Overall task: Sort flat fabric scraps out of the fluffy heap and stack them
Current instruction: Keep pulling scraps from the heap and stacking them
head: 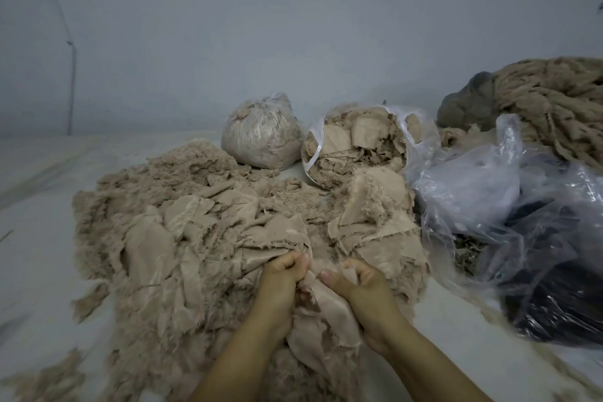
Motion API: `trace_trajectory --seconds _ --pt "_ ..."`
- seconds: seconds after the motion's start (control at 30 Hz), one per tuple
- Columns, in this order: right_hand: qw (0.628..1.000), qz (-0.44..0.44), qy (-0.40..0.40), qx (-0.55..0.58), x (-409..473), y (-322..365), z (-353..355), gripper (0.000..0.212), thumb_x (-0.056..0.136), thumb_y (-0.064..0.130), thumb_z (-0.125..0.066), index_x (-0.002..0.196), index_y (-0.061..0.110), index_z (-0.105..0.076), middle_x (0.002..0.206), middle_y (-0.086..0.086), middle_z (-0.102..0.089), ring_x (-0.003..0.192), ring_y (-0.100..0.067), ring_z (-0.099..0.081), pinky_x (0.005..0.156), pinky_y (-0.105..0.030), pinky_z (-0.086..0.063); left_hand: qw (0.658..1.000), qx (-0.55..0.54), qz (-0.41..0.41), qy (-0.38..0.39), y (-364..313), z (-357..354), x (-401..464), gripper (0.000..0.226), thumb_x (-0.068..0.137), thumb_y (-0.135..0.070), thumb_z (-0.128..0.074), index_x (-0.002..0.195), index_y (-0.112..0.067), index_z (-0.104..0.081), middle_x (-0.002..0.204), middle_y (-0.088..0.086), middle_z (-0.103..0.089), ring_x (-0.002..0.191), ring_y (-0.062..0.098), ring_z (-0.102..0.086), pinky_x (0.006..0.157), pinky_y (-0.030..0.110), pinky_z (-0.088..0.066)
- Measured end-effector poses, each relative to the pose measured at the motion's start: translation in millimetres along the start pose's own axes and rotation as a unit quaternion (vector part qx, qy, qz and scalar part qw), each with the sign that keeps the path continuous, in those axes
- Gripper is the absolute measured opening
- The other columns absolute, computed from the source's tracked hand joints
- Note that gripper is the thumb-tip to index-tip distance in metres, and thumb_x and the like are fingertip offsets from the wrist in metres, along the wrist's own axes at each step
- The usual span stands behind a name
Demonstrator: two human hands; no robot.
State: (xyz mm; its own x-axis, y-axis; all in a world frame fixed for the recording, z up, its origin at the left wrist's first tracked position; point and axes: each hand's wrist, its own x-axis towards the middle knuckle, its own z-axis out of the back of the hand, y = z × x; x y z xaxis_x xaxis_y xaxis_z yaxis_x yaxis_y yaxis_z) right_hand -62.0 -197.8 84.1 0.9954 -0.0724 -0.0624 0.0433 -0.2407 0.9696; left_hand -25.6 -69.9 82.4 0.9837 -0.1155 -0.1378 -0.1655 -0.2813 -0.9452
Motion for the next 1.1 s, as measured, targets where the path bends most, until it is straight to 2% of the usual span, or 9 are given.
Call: trace_trajectory --seconds 0.13,0.23,0.33,0.4,0.53,0.73,0.93,1.03,1.1 --pt "0.998 -0.029 0.006 0.055 -1 3 1 0.015 0.08 0.007 -0.071 0.074 0.005 -0.057 0.068 -0.014 -0.065 0.057 -0.022 -0.062 0.052 -0.03 -0.051 0.991 -0.114 0.055 -0.031 -3 -8 3 0.019 0.093 -0.007 -0.052 0.076 -0.003 -0.06 0.058 0.006 -0.061 0.056 0.009 -0.061 0.056 0.023 -0.05" --pt "0.991 -0.03 -0.039 0.121 3 7 2 0.009 0.083 0.006 -0.068 0.078 0.005 -0.061 0.072 -0.016 -0.068 0.058 -0.022 -0.064 0.049 -0.03 -0.053 0.977 -0.175 0.056 -0.103 -7 -1 10 0.026 0.098 -0.017 -0.047 0.077 -0.006 -0.057 0.056 0.002 -0.052 0.047 0.01 -0.049 0.042 0.019 -0.043" --pt "0.986 0.024 -0.101 0.131 14 9 3 0.012 0.087 0.009 -0.065 0.083 0.004 -0.055 0.08 -0.021 -0.061 0.065 -0.028 -0.058 0.056 -0.033 -0.05 0.994 -0.063 0.07 0.05 -3 -5 4 0.049 0.096 -0.048 -0.042 0.1 -0.006 -0.067 0.093 0.011 -0.071 0.086 0.025 -0.068 0.071 0.036 -0.054" --pt "0.983 0.059 -0.115 0.127 20 11 -1 0.009 0.089 0.01 -0.064 0.088 0.007 -0.055 0.082 -0.021 -0.056 0.071 -0.03 -0.052 0.061 -0.035 -0.046 0.983 0.037 0.048 0.173 7 -14 -8 0.048 0.088 -0.052 -0.057 0.106 -0.009 -0.069 0.101 0.013 -0.07 0.091 0.026 -0.068 0.08 0.037 -0.053" --pt "0.969 0.131 -0.196 0.069 30 15 8 0.018 0.084 0.004 -0.068 0.072 0.013 -0.059 0.071 -0.011 -0.062 0.067 -0.024 -0.055 0.061 -0.031 -0.047 0.993 0.091 -0.014 0.079 13 -10 -14 0.024 0.082 -0.033 -0.064 0.07 -0.013 -0.064 0.044 -0.006 -0.04 0.037 0.005 -0.031 0.037 0.017 -0.028" --pt "0.966 0.141 -0.213 -0.025 37 8 25 0.023 0.084 0.002 -0.068 0.069 0.017 -0.061 0.06 0.0 -0.052 0.051 -0.007 -0.047 0.049 -0.021 -0.04 0.992 0.117 -0.006 0.044 10 11 -9 0.026 0.092 -0.028 -0.056 0.099 -0.003 -0.058 0.043 -0.009 -0.026 0.035 0.004 -0.019 0.034 0.015 -0.018" --pt "0.955 0.169 -0.226 -0.094 74 56 36 0.023 0.083 0.006 -0.069 0.067 0.02 -0.061 0.067 0.003 -0.06 0.052 -0.004 -0.051 0.046 -0.012 -0.042 0.994 0.105 -0.012 0.009 2 22 -5 0.03 0.091 -0.028 -0.056 0.064 -0.014 -0.054 0.044 -0.004 -0.026 0.036 0.006 -0.018 0.034 0.016 -0.018" --pt "0.932 0.137 -0.252 -0.221 99 98 52 0.009 0.087 0.02 -0.066 0.093 0.014 -0.062 0.101 -0.012 -0.063 0.077 -0.019 -0.058 0.071 -0.029 -0.049 0.997 0.075 -0.004 -0.011 -2 28 -3 0.026 0.094 -0.026 -0.053 0.073 -0.012 -0.055 0.048 -0.002 -0.027 0.036 0.007 -0.02 0.033 0.016 -0.02" --pt "0.886 0.122 -0.262 -0.364 96 107 55 0.035 0.087 0.032 -0.066 0.114 0.013 -0.055 0.121 -0.012 -0.054 0.103 -0.026 -0.054 0.088 -0.038 -0.046 1.0 0.02 0.003 -0.015 -2 28 -1 0.022 0.094 -0.022 -0.052 0.075 -0.013 -0.055 0.048 -0.002 -0.03 0.036 0.006 -0.022 0.033 0.016 -0.02"
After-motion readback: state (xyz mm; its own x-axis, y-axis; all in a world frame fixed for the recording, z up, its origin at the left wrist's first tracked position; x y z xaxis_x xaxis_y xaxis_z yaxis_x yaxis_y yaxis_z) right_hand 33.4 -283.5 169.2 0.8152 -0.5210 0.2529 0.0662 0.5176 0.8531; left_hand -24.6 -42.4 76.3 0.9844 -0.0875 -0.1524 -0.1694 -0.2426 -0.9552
